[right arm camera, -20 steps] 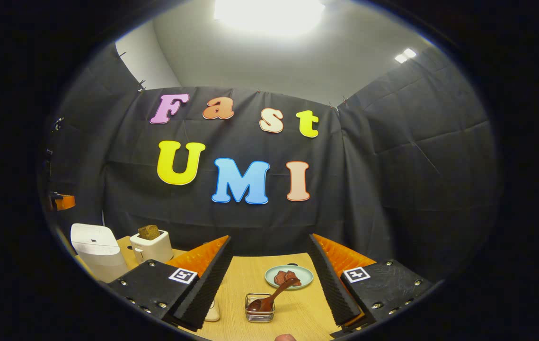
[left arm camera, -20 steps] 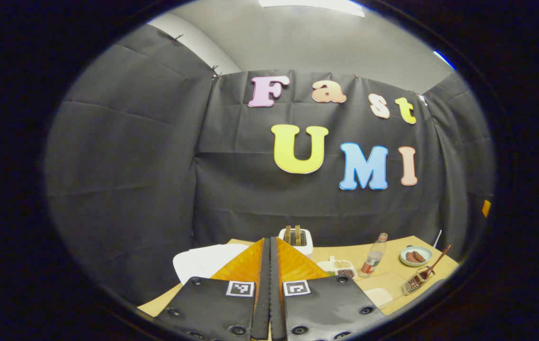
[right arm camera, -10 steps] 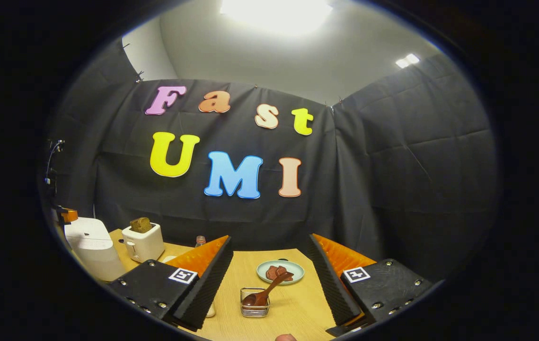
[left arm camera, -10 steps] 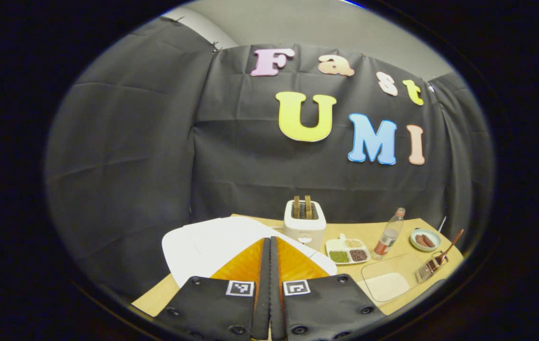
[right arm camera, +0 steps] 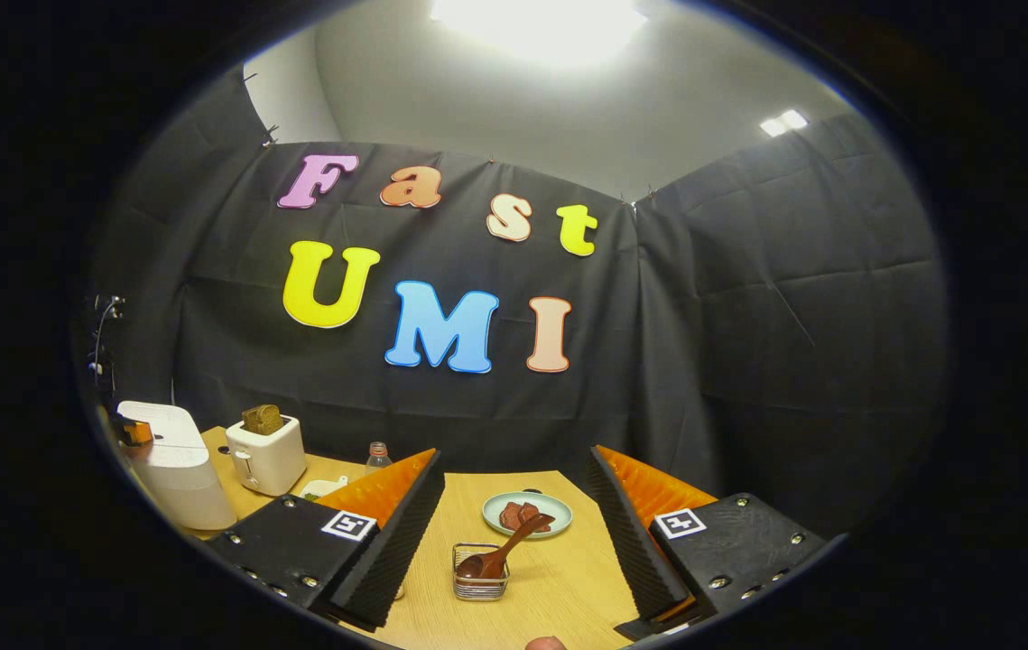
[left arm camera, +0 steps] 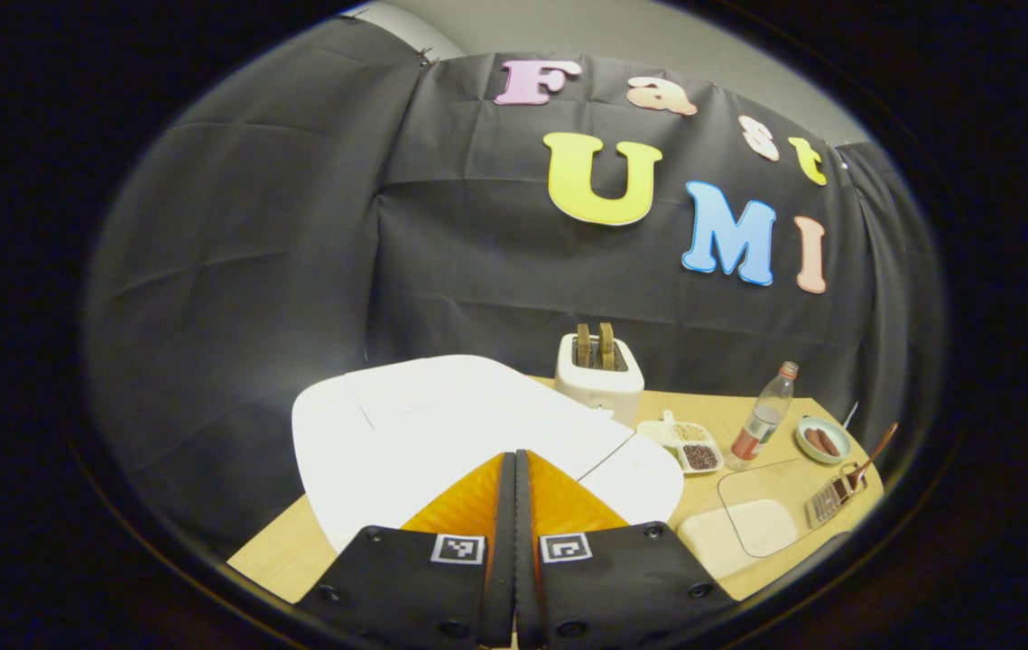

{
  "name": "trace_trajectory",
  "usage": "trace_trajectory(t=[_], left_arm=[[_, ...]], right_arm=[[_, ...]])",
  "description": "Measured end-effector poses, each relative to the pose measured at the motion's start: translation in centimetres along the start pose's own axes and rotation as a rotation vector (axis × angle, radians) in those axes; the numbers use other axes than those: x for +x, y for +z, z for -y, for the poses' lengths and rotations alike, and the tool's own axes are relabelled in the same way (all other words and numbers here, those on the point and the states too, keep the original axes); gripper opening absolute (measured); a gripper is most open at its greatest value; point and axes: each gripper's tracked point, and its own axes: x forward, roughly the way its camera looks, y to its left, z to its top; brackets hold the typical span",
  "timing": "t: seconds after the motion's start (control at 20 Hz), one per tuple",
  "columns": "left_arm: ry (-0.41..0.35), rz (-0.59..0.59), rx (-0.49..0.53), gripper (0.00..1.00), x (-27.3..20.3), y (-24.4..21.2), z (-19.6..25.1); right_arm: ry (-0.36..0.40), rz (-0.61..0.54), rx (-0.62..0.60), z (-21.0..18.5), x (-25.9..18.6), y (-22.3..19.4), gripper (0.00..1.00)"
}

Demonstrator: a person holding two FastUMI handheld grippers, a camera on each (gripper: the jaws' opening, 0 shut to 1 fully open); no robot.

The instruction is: Close the left gripper, press the button to open the rice cooker; take a wooden spoon from the chopstick holder with the right hand, scoop a spoonful of rice and pour it into the rice cooker, then put the wooden spoon back into the chopstick holder.

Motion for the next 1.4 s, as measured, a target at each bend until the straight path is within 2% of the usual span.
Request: trace_trajectory(t=[0.2, 0.35, 0.55, 0.95, 1.1, 1.3, 1.4], left_arm=[[0.003, 0.011, 0.021, 0.09, 0.2, 0.3, 0.0], [0.005, -0.001, -0.024, 0.09, 0.3, 0.0, 0.0], [0.016, 0.017, -0.028, 0.09, -0.2, 0.9, -0.1], [0.126, 0.245, 0.09, 0.08, -3.9, 11.7, -1.1], [0.11, 0.338, 0.055, 0.08, -7.6, 15.6, 0.1], [0.104, 0.425, 0.05, 0.1, -12.2, 18.1, 2.4], [0.092, 0.45, 0.058, 0.29, -13.9, 18.5, 4.0]], right_arm=[[0.009, -0.003, -0.007, -0.2, 0.0, -0.2, 0.96], [0.014, -0.002, 0.003, -0.2, 0.1, -0.1, 0.96], [0.019, 0.01, 0.009, 0.3, 0.3, 0.1, 0.96], [0.052, 0.023, 0.037, 1.8, 1.8, 0.2, 0.96], [0.077, 0.027, 0.047, 2.1, 2.7, 0.3, 0.96], [0.106, 0.038, 0.064, 2.4, 4.4, 0.4, 0.96], [0.119, 0.037, 0.072, 2.7, 5.3, 0.2, 0.96]])
